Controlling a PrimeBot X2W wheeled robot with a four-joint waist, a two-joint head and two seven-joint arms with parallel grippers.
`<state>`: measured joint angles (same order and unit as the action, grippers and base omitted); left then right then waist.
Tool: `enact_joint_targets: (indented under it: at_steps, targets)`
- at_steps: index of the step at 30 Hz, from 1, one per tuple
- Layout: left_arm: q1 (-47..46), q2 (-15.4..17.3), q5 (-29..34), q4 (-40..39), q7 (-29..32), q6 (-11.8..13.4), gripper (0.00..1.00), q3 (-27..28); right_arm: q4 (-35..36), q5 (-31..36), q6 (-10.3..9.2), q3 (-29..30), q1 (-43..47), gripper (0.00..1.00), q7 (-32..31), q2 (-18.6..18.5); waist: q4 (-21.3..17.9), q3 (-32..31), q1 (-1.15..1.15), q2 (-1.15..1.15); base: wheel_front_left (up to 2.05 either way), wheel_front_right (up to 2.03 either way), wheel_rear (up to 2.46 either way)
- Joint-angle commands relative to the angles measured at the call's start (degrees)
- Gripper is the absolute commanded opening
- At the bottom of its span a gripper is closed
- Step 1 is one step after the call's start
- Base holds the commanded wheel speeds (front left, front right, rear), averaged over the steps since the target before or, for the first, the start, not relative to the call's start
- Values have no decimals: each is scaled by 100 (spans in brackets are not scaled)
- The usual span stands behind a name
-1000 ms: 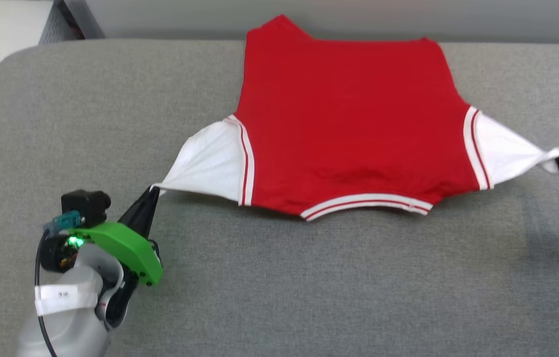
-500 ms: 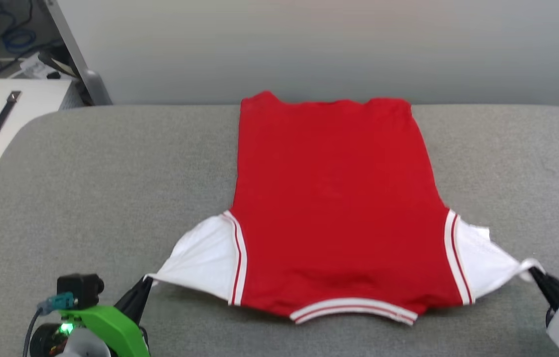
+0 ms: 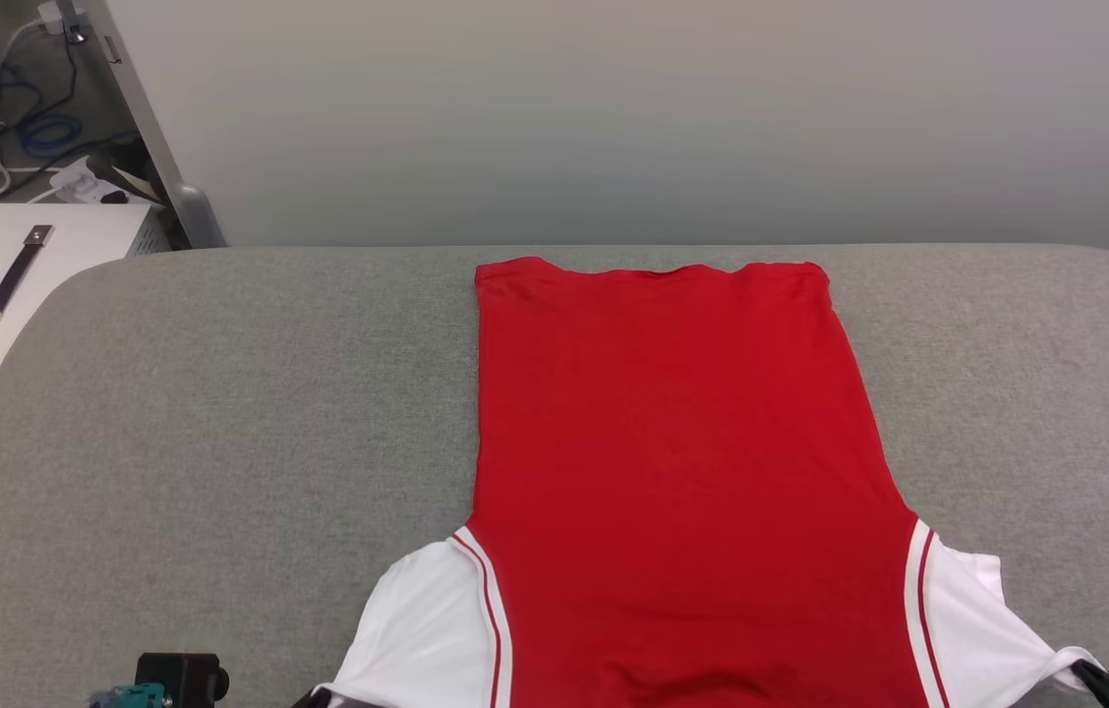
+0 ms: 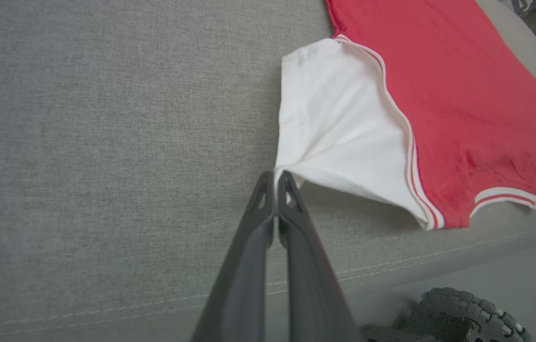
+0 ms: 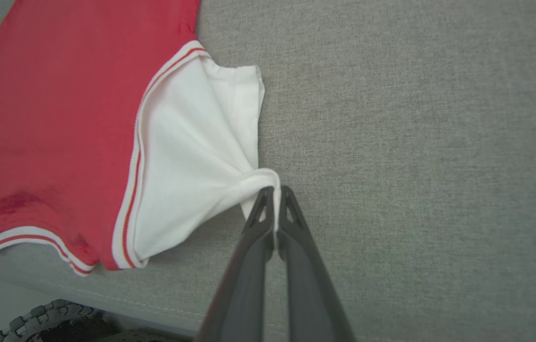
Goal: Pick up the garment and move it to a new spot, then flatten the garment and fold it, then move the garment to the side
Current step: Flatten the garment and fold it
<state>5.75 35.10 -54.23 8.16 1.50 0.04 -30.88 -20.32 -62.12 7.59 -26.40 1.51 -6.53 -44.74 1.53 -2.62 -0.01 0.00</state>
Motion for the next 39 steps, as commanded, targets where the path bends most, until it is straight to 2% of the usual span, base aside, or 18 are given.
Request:
enact_joint_targets:
  at_steps: [1,6,7,8,9,13,17,20,24,28,32,39]
  targets:
    - [58,86,-66,-98,63,39,0,8,58,59,-10,101,103,0,-53,-51,14,42,1,0,0,0,0]
    - [-9,31,-302,-448,310,160,0,68,242,185,-10,415,264,0,-297,-43,68,131,1,0,0,0,0]
    - [-19,13,-365,-516,378,187,0,75,281,202,-10,470,275,3,-344,-32,77,149,1,0,0,0,0]
    - [-44,2,-416,-629,465,219,0,72,338,216,-10,539,284,33,-416,-21,92,186,1,0,0,0,0]
    - [-70,-4,-445,-726,523,254,0,75,387,242,-10,596,284,100,-475,-27,104,224,1,0,0,0,0]
    - [-182,101,-403,-1191,911,431,0,-42,711,317,-10,875,142,100,-848,-81,167,510,1,0,0,0,0]
    - [-311,290,-225,-1723,1366,713,0,-194,1160,380,-10,1273,-213,100,-1372,-164,277,951,1,0,0,0,0]
    - [-410,344,-126,-2164,1592,926,0,-248,1447,446,-10,1597,-644,100,-1978,-217,389,1335,1,0,0,0,0]
    - [-579,387,68,-2618,1807,1086,0,-352,1735,633,-10,1883,-1408,100,-2802,-256,596,1886,1,0,0,0,0]
    - [-824,312,239,-2938,1937,1150,0,-459,1869,961,-10,1997,-2433,100,-3640,-176,865,2438,1,0,0,0,0]
    - [-1042,265,392,-3135,2043,1152,0,-557,1755,1086,-10,2126,-3411,100,-4386,75,1116,2920,1,0,0,0,0]
    - [-1371,59,504,-3285,2056,1058,0,-664,1096,1701,-10,2275,-4957,100,-5283,273,1530,3561,1,0,0,0,0]
